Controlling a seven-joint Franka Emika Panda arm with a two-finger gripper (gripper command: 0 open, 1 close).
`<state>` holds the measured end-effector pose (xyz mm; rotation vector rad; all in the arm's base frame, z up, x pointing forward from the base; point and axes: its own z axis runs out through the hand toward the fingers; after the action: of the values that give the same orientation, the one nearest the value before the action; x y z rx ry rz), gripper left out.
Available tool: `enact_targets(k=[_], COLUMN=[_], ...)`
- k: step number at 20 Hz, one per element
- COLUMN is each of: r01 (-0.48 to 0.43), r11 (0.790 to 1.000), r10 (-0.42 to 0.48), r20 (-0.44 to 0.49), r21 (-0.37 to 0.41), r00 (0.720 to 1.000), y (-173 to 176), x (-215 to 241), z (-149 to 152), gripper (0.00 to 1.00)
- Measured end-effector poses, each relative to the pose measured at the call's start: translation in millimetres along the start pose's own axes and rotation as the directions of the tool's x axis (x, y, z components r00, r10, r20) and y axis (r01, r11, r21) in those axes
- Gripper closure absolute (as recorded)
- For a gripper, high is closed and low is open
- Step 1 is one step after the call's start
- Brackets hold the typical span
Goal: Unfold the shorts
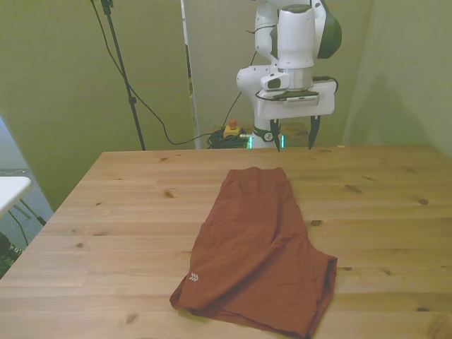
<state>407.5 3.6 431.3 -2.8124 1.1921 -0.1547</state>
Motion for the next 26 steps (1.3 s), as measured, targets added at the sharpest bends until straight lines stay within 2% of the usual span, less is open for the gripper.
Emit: enact_targets(k=[4,7,11,15,17,19,23,26], r01=[-0.026,-0.115,-0.226,-0.326,-0.338,-0.330,-0.286,-0.262], r11=[1.000,0.993,0.974,0.945,0.939,0.940,0.949,0.944], r10=[0.026,0.117,0.224,0.317,0.315,0.288,0.210,0.130], r20=[-0.019,-0.041,0.066,0.158,0.242,0.311,0.412,0.505], r21=[-0.004,0.033,0.025,0.030,0.058,0.089,0.132,0.200], r00=[0.999,0.992,0.972,0.935,0.918,0.906,0.887,0.853], y=[3,27,100,191,217,227,218,205], x=[9,56,132,202,220,233,239,231], z=[-4,-29,-38,-21,-3,13,32,37], gripper=[0.00,0.00,0.00,0.00,0.00,0.00,0.00,0.00])
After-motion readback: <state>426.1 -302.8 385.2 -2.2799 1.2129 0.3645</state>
